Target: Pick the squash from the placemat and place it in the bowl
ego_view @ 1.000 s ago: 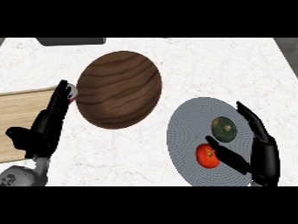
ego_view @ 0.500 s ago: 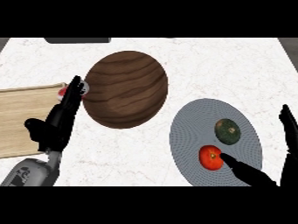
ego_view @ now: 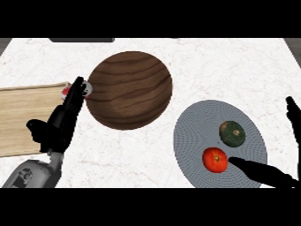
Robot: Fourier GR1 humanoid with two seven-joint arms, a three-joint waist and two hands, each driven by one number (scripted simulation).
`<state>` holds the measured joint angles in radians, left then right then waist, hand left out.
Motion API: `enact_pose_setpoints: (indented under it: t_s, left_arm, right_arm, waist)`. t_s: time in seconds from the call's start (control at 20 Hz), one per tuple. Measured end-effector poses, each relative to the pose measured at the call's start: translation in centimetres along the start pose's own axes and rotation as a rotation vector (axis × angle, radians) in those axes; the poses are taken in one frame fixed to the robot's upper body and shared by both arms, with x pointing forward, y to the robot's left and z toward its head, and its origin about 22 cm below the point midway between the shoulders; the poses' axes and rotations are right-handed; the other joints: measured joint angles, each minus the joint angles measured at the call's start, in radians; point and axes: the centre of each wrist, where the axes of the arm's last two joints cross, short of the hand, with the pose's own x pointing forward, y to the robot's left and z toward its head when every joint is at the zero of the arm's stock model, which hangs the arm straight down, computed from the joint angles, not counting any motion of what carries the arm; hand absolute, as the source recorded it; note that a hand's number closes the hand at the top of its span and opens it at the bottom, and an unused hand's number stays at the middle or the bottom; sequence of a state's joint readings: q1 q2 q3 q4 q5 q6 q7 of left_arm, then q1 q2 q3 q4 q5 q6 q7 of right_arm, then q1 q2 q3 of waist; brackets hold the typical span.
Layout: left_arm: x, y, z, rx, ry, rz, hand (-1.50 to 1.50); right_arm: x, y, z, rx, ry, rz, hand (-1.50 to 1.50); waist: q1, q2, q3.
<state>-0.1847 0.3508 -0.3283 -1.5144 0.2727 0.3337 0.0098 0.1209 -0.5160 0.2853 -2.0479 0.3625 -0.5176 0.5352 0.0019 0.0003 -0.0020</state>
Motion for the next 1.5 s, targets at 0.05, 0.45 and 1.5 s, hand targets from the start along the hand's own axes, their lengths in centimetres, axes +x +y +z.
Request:
enact_pose_setpoints:
  t_s: [0.05,0.45,1.5]
  left_arm:
    - [0.0,0.1,0.0,0.002,0.001,0.002,0.00]
    - [-0.5,-0.8,0.0,0.006,0.000,-0.003,0.00]
    - [-0.5,-0.9,0.1,0.000,0.005,0.004,0.00]
  right_arm:
    - [0.1,-0.2,-0.2,0.020,0.026,0.014,-1.50]
    - [-1.4,1.3,-1.2,0.137,0.161,0.081,-1.50]
    - [-5.0,2.4,0.2,0.183,0.120,-0.125,-1.50]
  waist:
    - [0.000,0.000,0.000]
    - [-0.002,0.000,0.002]
    - [-0.004,-0.001,0.002]
